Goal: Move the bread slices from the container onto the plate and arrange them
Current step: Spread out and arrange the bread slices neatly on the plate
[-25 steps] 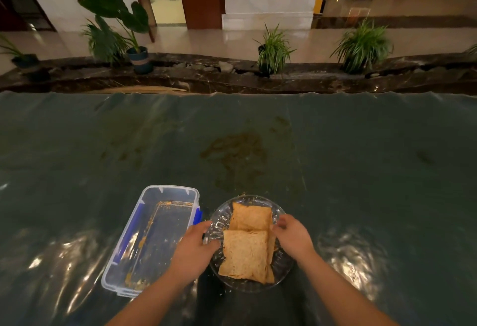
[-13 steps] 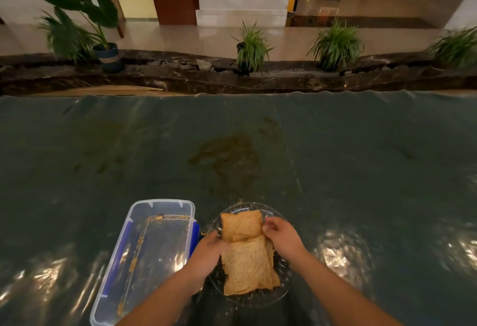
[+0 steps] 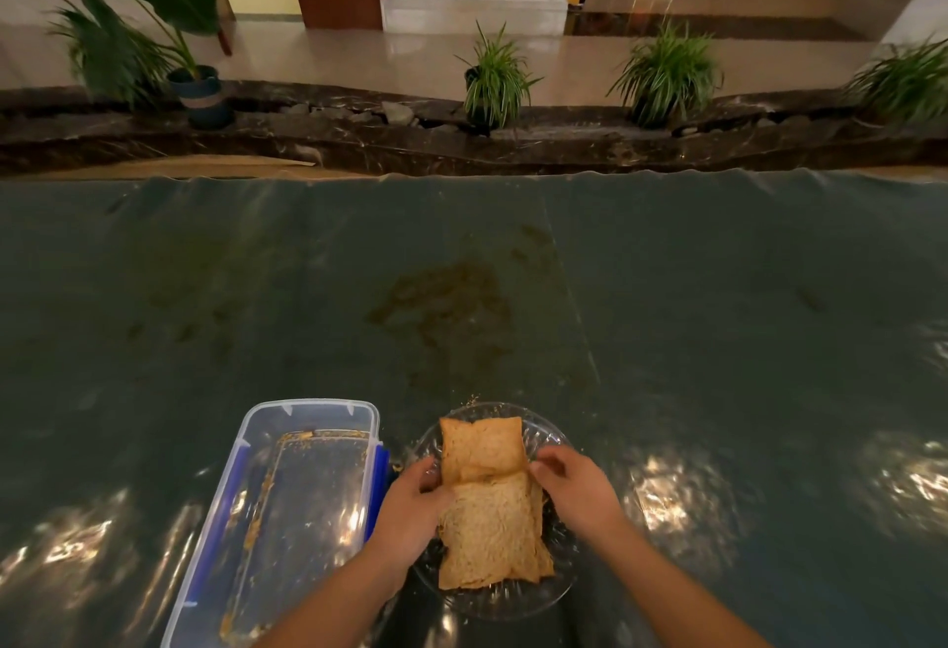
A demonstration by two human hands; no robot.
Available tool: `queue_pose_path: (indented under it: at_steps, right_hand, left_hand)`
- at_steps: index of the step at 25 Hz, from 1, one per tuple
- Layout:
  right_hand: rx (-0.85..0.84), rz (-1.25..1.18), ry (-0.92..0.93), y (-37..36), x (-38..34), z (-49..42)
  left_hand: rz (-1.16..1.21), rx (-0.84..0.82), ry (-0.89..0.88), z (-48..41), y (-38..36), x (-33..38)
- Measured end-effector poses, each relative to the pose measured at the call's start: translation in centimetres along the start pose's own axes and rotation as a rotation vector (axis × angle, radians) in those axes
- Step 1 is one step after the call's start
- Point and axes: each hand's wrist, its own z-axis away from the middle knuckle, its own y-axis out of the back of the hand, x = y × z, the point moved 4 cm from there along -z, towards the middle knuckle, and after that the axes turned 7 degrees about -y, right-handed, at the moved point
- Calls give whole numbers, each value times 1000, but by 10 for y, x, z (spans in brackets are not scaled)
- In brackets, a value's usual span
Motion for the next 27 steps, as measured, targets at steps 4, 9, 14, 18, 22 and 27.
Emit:
queue_pose_path:
  at_steps: [4, 9, 14, 18, 22, 27]
  right_hand:
    - [-114, -41, 19, -2, 8, 14]
    - [-23, -29, 160, 2, 3, 21]
    - [-112, -80, 105, -2, 10, 20]
    - [44, 13, 73, 1, -3, 8]
    - [-33, 107, 7, -10, -18, -14]
    - [-25, 79, -13, -23, -25, -26]
  left_hand:
    - [-107, 48, 12, 5, 2, -12]
    - [-131, 76, -17, 10, 2, -16]
    - [-167, 102, -38, 11, 6, -17]
    - [-70, 131, 7, 6, 3, -10]
    - [-1, 126, 71, -5, 0, -2]
    - [117, 134, 116, -13, -6, 5]
